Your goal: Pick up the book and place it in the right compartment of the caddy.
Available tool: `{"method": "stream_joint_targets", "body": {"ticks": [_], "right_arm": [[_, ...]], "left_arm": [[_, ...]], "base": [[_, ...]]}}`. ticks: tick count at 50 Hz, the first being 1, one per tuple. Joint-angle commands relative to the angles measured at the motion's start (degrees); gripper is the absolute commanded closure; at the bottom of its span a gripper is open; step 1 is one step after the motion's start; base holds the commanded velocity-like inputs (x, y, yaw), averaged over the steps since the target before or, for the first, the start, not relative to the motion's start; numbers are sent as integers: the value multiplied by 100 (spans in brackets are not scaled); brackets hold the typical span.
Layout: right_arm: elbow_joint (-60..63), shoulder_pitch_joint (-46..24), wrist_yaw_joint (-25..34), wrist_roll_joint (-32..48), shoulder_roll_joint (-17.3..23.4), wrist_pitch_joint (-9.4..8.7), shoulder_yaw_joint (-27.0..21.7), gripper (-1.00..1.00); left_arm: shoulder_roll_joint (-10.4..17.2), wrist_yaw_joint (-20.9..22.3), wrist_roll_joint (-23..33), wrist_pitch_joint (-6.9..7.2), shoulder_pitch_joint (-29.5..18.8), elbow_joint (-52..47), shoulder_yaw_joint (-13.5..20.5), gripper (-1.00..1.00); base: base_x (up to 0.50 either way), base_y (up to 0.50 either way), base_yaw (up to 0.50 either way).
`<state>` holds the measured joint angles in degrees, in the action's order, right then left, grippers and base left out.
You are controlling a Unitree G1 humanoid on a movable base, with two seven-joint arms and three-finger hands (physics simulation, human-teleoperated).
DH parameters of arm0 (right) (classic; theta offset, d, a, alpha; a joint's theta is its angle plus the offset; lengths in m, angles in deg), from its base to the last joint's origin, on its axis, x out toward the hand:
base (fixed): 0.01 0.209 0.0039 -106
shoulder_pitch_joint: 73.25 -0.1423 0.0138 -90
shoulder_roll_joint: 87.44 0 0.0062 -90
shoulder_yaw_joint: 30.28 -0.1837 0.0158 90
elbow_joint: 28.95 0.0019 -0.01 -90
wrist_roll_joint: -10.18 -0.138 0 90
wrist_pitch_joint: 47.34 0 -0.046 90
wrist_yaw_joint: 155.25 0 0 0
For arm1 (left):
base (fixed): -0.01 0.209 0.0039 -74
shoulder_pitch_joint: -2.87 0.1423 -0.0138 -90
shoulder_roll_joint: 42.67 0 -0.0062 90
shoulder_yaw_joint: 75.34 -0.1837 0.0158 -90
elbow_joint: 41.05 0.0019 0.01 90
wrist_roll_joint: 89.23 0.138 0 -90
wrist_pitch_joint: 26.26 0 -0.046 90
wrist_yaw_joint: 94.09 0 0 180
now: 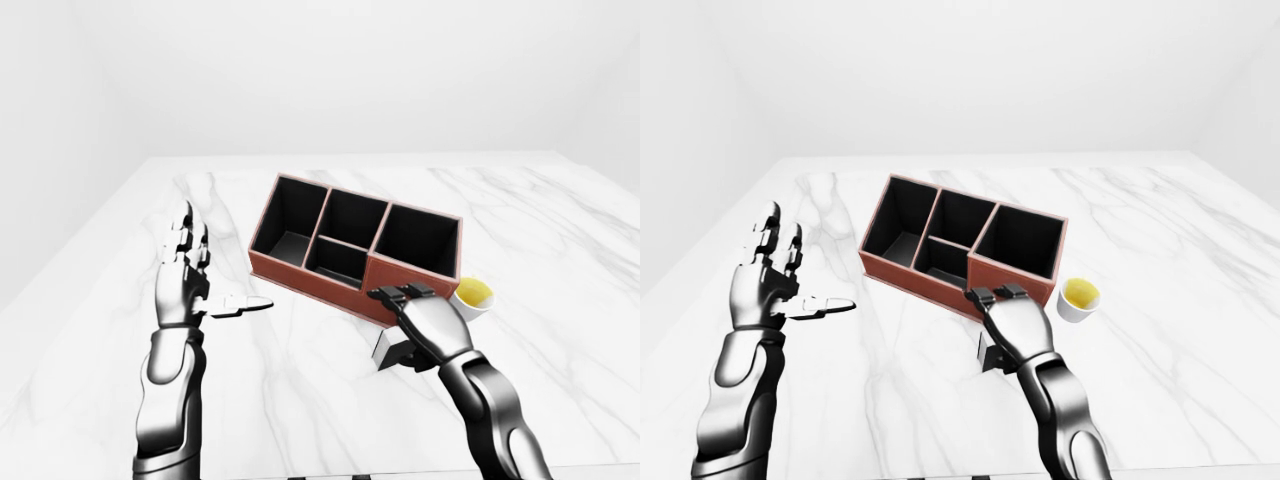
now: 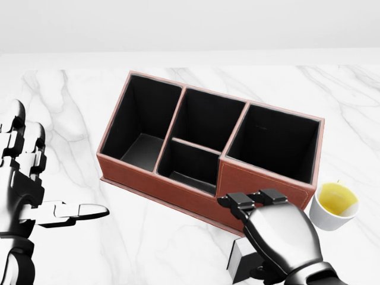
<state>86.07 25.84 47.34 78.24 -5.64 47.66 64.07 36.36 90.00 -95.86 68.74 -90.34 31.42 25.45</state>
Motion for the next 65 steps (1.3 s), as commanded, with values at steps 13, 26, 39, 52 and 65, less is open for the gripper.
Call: {"method": "stream_joint_targets", "body": {"ticks": [13,26,39,52,65], "right_arm": [[-402,98,-509,601,89,0,108,0],[-857,94,-1142,1212,232,0,265,0],[-1600,-146,-1819,1844,391,0,456,-2],[-2659,-355,-2663,2472,581,0,695,-3],[-3618,-583,-3382,2829,646,0,887,-4]], "left_arm": [[-11,18,-28,0,46,13,25,-100],[-16,24,-45,-10,60,157,22,-100],[-7,42,-81,-81,90,227,72,-100],[3,43,-103,-141,127,273,112,-100],[-7,56,-104,-224,179,340,108,-100]], "base": [[0,0,0],[0,0,0],[0,0,0],[0,0,0],[0,0,0]]}}
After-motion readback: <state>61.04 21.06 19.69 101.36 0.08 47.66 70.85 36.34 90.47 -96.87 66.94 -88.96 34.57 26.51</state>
